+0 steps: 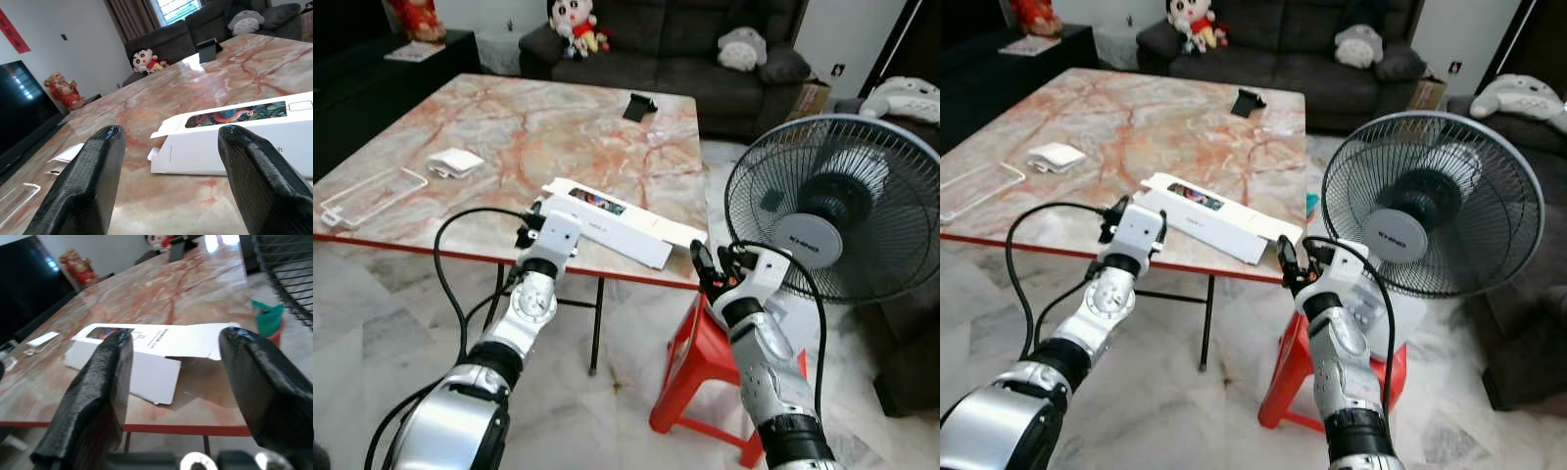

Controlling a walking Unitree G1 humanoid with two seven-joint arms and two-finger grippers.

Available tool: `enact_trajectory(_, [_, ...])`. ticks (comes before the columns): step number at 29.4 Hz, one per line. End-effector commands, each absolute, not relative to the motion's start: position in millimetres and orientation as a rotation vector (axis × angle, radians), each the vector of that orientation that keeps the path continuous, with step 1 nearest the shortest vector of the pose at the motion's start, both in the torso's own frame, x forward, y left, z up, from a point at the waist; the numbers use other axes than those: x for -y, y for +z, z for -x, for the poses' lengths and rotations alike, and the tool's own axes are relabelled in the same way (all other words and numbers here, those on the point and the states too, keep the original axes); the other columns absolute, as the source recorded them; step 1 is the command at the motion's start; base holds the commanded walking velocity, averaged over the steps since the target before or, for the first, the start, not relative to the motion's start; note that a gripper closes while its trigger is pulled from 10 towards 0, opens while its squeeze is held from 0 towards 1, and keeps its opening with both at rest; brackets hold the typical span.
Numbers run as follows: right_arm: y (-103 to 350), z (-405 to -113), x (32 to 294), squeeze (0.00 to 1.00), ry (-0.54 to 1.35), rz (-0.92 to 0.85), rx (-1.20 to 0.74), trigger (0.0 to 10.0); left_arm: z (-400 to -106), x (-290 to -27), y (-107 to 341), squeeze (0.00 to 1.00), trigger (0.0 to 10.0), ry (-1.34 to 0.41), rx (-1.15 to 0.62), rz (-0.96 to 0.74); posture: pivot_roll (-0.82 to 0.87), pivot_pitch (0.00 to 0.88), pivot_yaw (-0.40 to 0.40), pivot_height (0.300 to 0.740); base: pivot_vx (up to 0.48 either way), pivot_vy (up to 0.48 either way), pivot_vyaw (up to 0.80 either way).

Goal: Picking trash to rubbish bin

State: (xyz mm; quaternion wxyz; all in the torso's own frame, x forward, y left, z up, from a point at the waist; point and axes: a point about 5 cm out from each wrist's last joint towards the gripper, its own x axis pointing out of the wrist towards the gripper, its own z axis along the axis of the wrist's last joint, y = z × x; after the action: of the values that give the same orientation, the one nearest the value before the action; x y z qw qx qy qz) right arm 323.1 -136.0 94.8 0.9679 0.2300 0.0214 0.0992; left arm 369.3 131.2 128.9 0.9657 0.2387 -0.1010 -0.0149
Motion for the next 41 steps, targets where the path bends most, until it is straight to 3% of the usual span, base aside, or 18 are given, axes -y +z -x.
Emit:
enact_trajectory(1, [100,-327,133,0.0,0.21,-0.456,-0.038,10.0,-373,-128,136,0.0,10.0,-0.041,0.22,-0.494,-0.1,0.014,-0.085,0.74,0.0,0.0,0.0])
enact_trajectory(15, [104,-329,131,0.0,0.223,-0.415,-0.023,10.0,-370,-113,147,0.0,10.0,-0.045,0.319,-0.424,-0.09,0.03,-0.08,0.74,0.237,0.0,0.0])
enact_trajectory(41, [108,-328,129,0.0,0.254,-0.411,-0.006,10.0,-367,-109,156,0.0,10.0,-0.027,0.387,-0.37,-0.09,0.024,-0.085,0.74,0.315,0.0,0.0])
